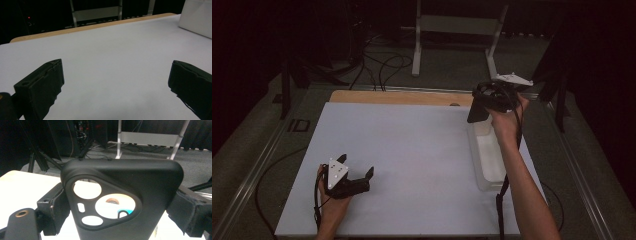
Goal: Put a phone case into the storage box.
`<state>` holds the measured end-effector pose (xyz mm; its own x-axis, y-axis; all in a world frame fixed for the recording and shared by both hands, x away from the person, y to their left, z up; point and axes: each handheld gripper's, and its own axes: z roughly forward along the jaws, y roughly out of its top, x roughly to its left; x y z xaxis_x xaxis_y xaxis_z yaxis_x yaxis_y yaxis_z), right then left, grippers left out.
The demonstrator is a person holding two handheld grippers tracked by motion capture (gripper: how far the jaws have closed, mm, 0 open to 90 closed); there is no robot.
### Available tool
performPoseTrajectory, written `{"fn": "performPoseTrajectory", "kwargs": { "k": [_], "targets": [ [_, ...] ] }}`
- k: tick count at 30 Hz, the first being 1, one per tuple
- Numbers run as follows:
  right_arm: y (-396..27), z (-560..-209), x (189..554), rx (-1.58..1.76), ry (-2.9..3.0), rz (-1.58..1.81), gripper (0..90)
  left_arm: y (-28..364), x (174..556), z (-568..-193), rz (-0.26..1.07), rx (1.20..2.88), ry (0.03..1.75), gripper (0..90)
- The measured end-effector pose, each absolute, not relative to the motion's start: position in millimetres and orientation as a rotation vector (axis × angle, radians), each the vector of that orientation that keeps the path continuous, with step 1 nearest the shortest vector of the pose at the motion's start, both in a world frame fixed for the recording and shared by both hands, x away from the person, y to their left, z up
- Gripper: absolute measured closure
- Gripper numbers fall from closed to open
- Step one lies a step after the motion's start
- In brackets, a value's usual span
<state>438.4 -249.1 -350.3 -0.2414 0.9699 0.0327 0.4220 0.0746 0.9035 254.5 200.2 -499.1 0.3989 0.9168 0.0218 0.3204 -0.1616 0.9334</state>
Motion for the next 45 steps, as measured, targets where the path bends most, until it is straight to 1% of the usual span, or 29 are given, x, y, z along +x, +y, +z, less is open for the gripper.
{"fn": "performPoseTrajectory", "kwargs": {
  "k": [20, 45],
  "targets": [
    [-267.6, -361.0, 448.4, 1.458, 1.717, 1.048, 12.9, 199.1, 254.8, -499.4, 0.778, 1.701, 1.094, 0.8],
    [-271.7, -398.1, 459.2, 1.548, 1.751, 0.961, 12.7, 198.2, 254.9, -499.7, 0.779, 1.704, 1.092, 0.9]
  ]
}}
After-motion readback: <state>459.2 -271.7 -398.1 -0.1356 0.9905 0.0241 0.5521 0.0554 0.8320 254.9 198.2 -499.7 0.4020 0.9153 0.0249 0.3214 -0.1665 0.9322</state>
